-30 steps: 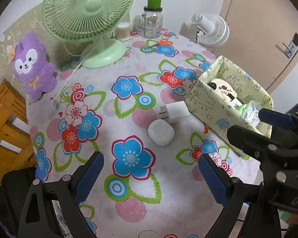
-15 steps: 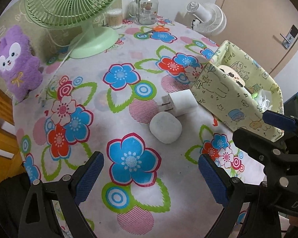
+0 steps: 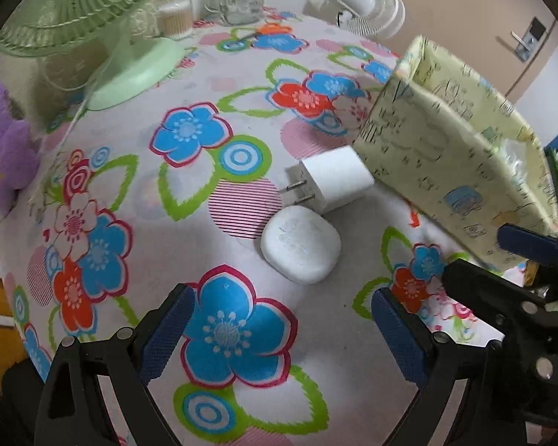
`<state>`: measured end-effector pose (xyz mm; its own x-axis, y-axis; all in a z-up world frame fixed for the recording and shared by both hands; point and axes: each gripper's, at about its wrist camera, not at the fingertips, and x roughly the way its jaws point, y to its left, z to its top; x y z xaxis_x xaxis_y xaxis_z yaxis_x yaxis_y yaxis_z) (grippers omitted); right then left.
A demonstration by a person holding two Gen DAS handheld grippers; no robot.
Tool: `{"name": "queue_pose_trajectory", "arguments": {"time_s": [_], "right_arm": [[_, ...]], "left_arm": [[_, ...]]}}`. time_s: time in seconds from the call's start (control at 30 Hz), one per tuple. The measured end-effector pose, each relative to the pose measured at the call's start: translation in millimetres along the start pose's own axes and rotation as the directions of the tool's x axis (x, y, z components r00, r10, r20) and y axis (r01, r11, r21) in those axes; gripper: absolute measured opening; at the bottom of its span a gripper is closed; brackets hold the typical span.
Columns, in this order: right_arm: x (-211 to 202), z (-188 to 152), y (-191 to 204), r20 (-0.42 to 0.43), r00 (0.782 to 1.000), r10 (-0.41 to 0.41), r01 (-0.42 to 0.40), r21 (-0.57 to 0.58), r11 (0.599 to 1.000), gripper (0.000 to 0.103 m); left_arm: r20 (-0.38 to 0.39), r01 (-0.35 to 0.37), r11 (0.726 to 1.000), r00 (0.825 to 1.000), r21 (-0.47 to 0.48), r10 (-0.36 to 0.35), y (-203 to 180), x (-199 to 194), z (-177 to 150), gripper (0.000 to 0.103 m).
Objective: Organize rigid objects
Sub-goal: 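Move the left gripper to the white earbud case while the right approaches the white charger, then grasp the white earbud case with the left gripper while the right grasps the white charger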
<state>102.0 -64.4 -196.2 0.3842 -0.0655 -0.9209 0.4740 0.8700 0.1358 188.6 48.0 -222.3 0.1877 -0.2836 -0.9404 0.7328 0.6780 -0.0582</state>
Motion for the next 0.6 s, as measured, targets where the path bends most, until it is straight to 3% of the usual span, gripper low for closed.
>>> {"name": "queue_pose_trajectory", "arguments": {"time_s": [0.37, 0.6], "right_arm": [[14.2, 3.9, -10.8, 0.014, 0.999, -0.041, 0.040, 0.037, 0.999, 0.081], [19.6, 8.5, -16.0, 0.018, 0.999, -0.046, 0.046, 0.031, 0.998, 0.081]], "left_arm": [[0.007, -0.008, 0.999, 1.000, 0.044, 0.008, -9.0, 20.0, 11.6, 0.097], [0.002, 0.003, 1.000, 1.000, 0.023, -0.003, -6.0, 26.2, 16.3, 0.092]]}}
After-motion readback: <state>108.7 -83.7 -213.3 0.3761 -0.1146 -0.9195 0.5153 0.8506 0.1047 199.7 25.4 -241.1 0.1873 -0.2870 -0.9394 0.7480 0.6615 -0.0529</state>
